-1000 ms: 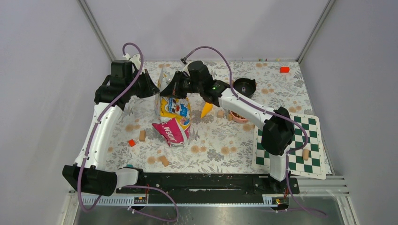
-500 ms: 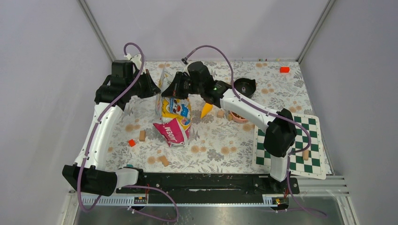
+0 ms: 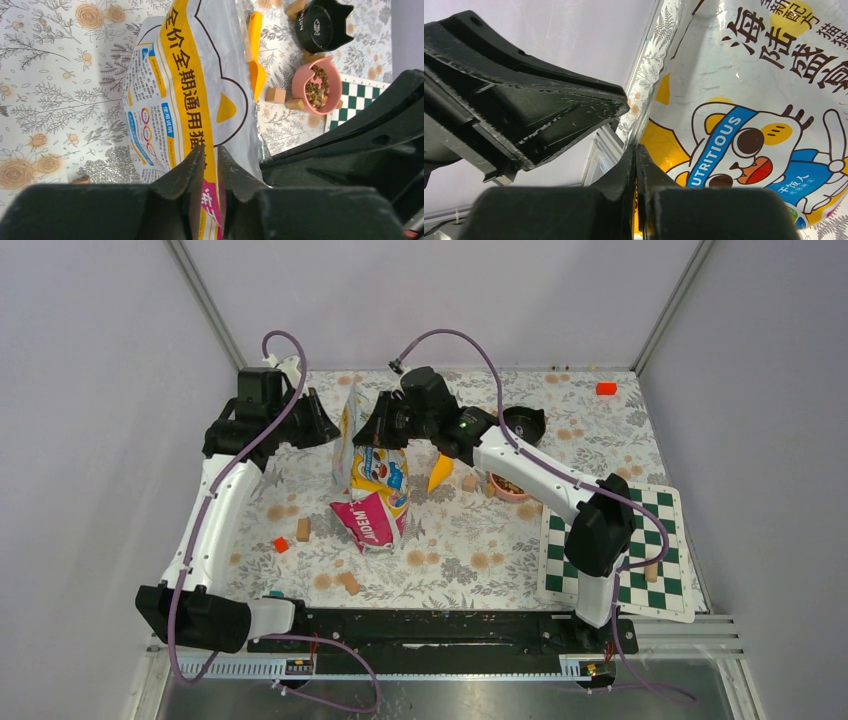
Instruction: Serve the pet food
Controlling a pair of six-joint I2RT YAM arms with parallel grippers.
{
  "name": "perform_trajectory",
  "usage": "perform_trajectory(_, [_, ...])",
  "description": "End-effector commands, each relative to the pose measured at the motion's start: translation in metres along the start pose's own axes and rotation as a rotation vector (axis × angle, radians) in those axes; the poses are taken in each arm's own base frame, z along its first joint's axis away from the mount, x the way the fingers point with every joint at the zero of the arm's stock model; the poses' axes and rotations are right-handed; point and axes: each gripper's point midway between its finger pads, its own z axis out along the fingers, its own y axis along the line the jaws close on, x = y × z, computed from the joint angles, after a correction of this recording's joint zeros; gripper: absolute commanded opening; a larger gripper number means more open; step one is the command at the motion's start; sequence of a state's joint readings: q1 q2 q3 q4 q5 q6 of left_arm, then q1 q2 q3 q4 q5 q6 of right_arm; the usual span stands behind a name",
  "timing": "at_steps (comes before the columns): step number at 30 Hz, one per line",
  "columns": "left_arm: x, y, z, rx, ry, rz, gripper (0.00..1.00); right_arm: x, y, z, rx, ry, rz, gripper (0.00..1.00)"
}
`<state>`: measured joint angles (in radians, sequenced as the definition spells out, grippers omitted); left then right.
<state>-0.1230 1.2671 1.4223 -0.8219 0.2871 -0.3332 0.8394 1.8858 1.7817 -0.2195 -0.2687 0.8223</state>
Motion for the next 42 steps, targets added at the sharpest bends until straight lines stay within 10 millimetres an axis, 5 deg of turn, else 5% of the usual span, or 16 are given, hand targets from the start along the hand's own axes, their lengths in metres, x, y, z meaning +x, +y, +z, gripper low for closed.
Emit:
perform_trajectory(1, [-0.007, -0.001, 0.001, 0.003, -0.018, 0.009, 0.22, -0.019, 0.023, -0.017, -0.037, -0.049, -0.049, 0.0])
perform_trajectory(6, [-0.022, -0.01, -0.011, 0.017, -0.071, 0.003, 0.33, -0.018, 0.032, -0.014, -0.086, -0.039, -0.016, 0.0])
perform_trajectory(12, [-0.033, -0.019, -0.021, 0.045, -0.141, -0.032, 0.25, -0.017, 0.039, -0.015, -0.127, -0.043, 0.136, 0.0])
perform_trajectory(22, [-0.029, -0.03, -0.016, 0.121, -0.125, -0.039, 0.28, -0.018, 0.05, -0.013, -0.224, -0.025, 0.312, 0.0])
perform_trajectory(30, [-0.015, -0.021, 0.0, 0.104, -0.055, -0.025, 0.32, -0.018, 0.049, -0.015, -0.251, -0.022, 0.355, 0.0])
perform_trajectory(42, [-0.004, 0.0, 0.006, 0.011, -0.018, 0.009, 0.0, -0.016, 0.041, -0.012, -0.229, -0.022, 0.343, 0.0])
